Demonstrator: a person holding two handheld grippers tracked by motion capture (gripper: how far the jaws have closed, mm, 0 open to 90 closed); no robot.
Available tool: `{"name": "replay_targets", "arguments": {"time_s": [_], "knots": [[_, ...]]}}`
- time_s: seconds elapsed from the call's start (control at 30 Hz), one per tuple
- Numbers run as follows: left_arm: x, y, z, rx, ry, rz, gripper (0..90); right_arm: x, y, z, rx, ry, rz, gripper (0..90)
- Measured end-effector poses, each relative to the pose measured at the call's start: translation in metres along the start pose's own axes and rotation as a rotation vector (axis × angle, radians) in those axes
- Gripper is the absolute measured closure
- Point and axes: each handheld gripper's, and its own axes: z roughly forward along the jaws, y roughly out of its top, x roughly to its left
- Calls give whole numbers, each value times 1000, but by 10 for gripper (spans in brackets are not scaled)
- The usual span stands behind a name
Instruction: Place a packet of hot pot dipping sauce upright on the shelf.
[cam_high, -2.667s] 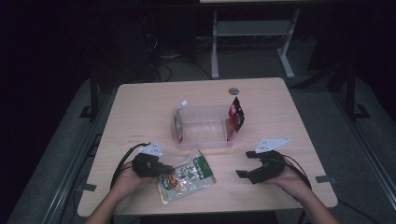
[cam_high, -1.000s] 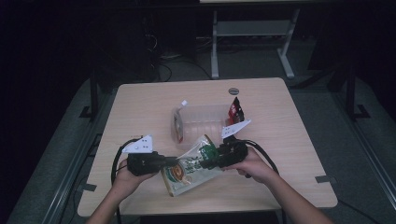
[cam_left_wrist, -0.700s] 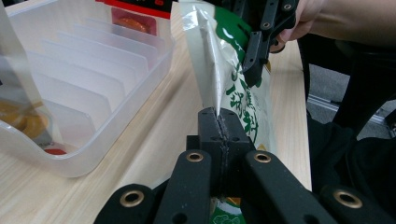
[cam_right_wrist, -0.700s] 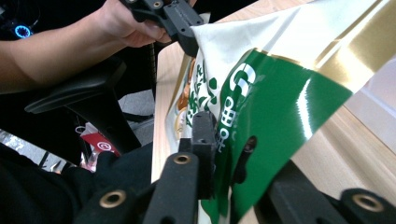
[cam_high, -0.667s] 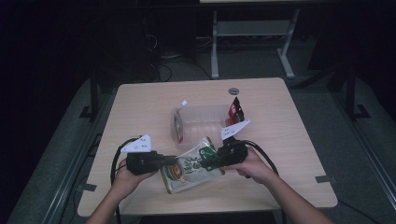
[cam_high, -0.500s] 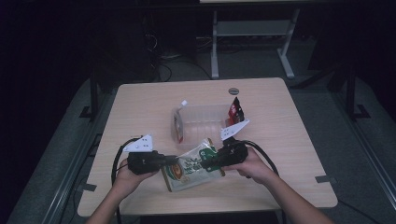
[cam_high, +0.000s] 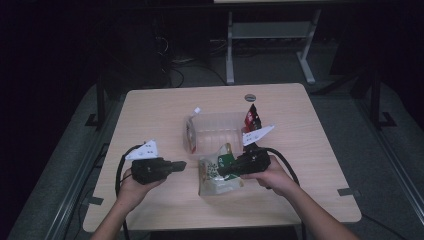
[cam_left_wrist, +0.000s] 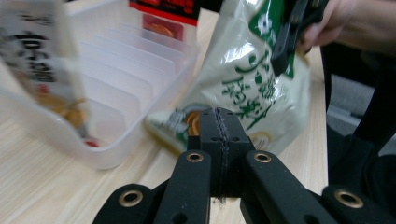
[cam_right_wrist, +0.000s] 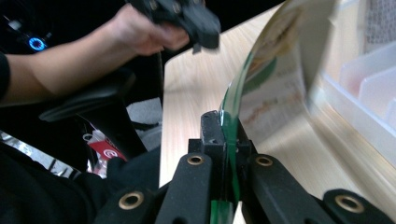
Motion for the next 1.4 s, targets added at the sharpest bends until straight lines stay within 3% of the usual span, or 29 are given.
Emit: {"name": "replay_targets", "arguments": {"time_s": [0.13, 0.23, 0.37, 0.57, 0.73, 0.87, 0.97, 1.03, 1.23, 1.3, 1.4], "knots": [[-6, 7, 14, 14, -17, 21, 898, 5, 3, -3, -10, 1, -17, 900], [-12, 14, 34, 42, -27, 44, 899, 12, 8, -5, -29, 24, -39, 900], [-13, 20, 53, 44, -60, 36, 899, 17, 10, -8, -53, 34, -56, 900], [-19, 21, 74, 94, -99, 62, 898, 16, 15, -14, -54, 36, -87, 900], [-18, 20, 72, 96, -93, 58, 898, 19, 16, -18, -51, 19, -92, 900], [-14, 18, 62, 82, -90, 36, 897, 19, 18, -20, -57, -10, -101, 900], [-12, 15, 55, 100, -97, 29, 877, 18, 20, -21, -56, -42, -83, 900], [-11, 8, 50, 115, -96, 1, 827, 16, 25, -21, -65, -62, -83, 900], [-9, -4, 39, 158, -96, -20, 652, 12, 38, -25, -85, -81, -91, 900], [-10, -12, 31, 173, -80, -41, 601, 11, 43, -27, -93, -88, -101, 900], [-9, -16, 25, 186, -69, -41, 529, 9, 48, -29, -104, -90, -102, 900]]}}
